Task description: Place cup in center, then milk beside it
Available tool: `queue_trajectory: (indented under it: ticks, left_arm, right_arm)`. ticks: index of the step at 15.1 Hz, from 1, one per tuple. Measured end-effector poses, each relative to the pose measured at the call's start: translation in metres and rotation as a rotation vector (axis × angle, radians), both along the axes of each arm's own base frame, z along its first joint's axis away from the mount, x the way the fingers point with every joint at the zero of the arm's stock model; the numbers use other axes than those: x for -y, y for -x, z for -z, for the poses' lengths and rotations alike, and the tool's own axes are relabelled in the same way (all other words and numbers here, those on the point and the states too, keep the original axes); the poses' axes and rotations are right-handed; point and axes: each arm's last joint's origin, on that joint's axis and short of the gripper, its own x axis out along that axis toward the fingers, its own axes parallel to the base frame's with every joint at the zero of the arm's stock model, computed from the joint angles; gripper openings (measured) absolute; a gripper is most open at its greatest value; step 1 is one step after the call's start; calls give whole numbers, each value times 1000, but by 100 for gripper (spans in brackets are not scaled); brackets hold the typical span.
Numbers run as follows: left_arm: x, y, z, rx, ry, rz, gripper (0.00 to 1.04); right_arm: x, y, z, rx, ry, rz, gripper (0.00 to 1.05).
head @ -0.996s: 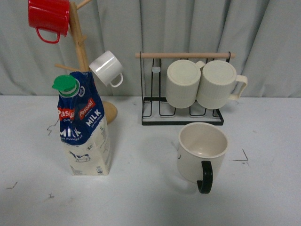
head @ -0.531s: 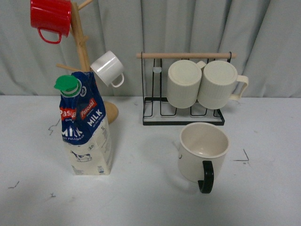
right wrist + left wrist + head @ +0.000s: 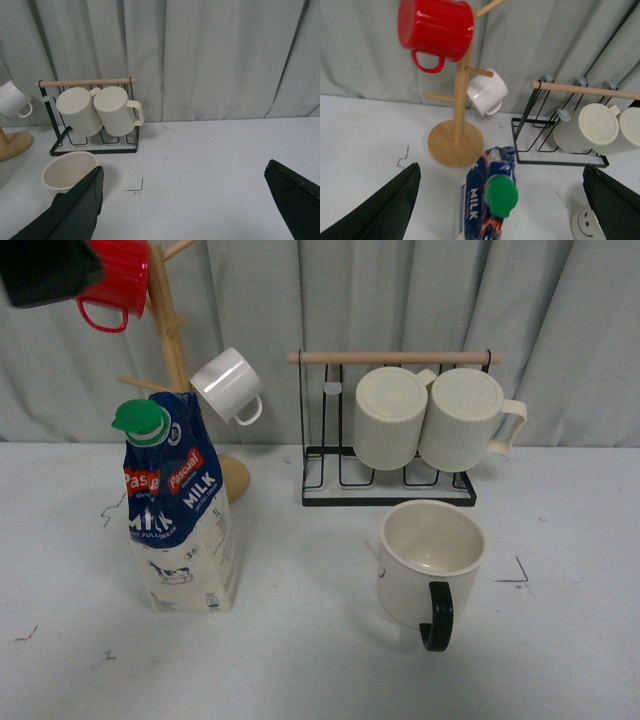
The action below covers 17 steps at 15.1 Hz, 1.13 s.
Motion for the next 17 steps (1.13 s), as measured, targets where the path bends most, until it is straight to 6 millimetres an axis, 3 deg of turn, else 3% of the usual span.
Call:
queue_trajectory:
  ticks: [3,6,11,16,17]
  left_arm:
    - [30,-43,21,-97,-84,76,98]
    - [27,-69,43,-180,-155,38,98]
    - [27,-79,70,-256,-189,11,98]
    - [27,-76,95,-295,-189,-13,98]
    - [29,-76,101,-305,-181,-21,88]
  right_arm:
    - [0,0,0,0,0,0,98]
    - [0,0,0,0,0,0,98]
    - [0,0,0,0,0,0,98]
    - [0,0,0,0,0,0,98]
    - [0,0,0,0,0,0,98]
